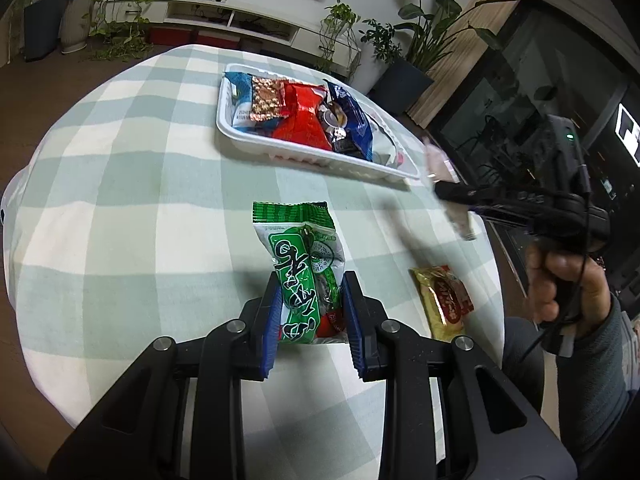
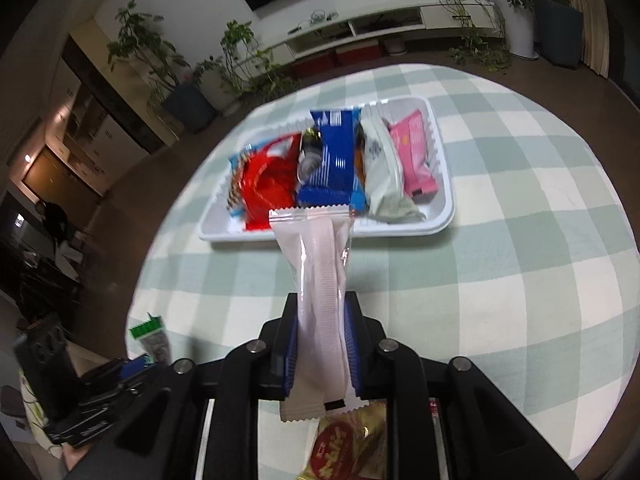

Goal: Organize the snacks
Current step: 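Grasp the green packet with the left gripper while the right gripper grasps the pink long packet, then lower both packets into the tray and open both grippers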

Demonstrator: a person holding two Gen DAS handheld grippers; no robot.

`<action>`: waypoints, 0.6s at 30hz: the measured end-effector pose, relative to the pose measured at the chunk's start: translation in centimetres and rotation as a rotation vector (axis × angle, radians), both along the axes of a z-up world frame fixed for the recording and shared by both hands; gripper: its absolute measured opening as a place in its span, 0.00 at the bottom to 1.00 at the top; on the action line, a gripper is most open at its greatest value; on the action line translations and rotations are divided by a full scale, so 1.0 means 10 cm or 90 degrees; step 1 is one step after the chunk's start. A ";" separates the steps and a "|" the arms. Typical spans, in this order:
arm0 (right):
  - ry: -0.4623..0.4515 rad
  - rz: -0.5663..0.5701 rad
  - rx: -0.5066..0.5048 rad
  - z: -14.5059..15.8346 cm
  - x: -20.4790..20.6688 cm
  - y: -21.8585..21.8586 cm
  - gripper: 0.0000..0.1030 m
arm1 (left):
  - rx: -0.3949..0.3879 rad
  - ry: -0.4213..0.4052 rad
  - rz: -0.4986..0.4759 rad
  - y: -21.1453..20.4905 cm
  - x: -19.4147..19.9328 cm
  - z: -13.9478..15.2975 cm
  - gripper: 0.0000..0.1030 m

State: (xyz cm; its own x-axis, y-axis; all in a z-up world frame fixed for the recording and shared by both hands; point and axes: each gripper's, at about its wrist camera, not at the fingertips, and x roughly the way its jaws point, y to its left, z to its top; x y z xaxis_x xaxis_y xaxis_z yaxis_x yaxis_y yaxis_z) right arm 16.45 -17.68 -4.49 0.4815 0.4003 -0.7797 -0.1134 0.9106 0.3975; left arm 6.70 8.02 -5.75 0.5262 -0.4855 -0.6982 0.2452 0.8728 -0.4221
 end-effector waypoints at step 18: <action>-0.071 -0.088 0.045 0.45 0.47 -0.63 0.22 | 0.039 -0.066 -0.009 -0.11 0.78 0.60 0.26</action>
